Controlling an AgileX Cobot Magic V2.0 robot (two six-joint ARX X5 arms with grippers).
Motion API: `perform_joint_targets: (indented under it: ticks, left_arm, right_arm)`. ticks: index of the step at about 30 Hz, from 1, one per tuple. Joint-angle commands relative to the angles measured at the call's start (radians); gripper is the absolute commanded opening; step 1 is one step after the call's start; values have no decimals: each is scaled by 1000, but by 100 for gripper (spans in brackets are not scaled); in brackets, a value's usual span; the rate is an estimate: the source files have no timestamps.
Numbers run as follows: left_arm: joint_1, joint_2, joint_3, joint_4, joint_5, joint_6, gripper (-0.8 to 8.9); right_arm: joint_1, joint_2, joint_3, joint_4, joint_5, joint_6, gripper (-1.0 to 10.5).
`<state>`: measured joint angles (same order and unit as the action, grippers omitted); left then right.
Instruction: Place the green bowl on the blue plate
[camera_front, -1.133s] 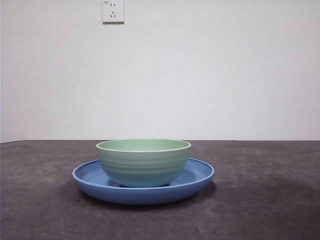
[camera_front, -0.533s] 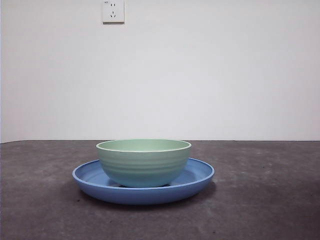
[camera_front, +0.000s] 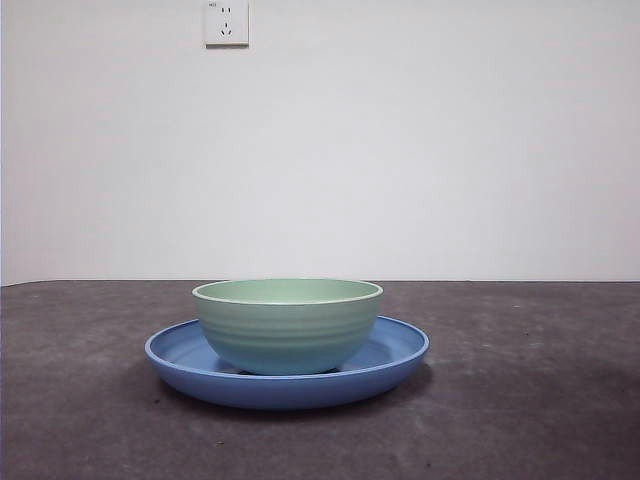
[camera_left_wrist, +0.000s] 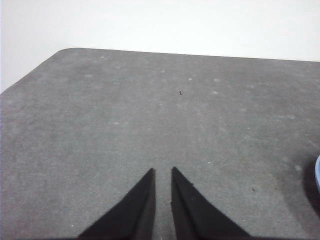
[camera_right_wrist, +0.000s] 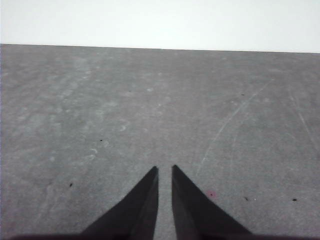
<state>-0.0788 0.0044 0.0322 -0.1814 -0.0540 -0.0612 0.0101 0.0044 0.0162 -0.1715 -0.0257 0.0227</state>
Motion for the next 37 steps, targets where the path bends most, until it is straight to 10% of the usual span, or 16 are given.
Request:
perform_joint_targets:
  ticks: [1,37]
  left_arm:
    - [1,-1,-21,-6,-2,8,51]
    - [1,-1,-21,-6,-2,8,51]
  right_arm:
    - [1,-1,-5,4,-1,3,40]
    - [0,-1,-5,17,0,3,40]
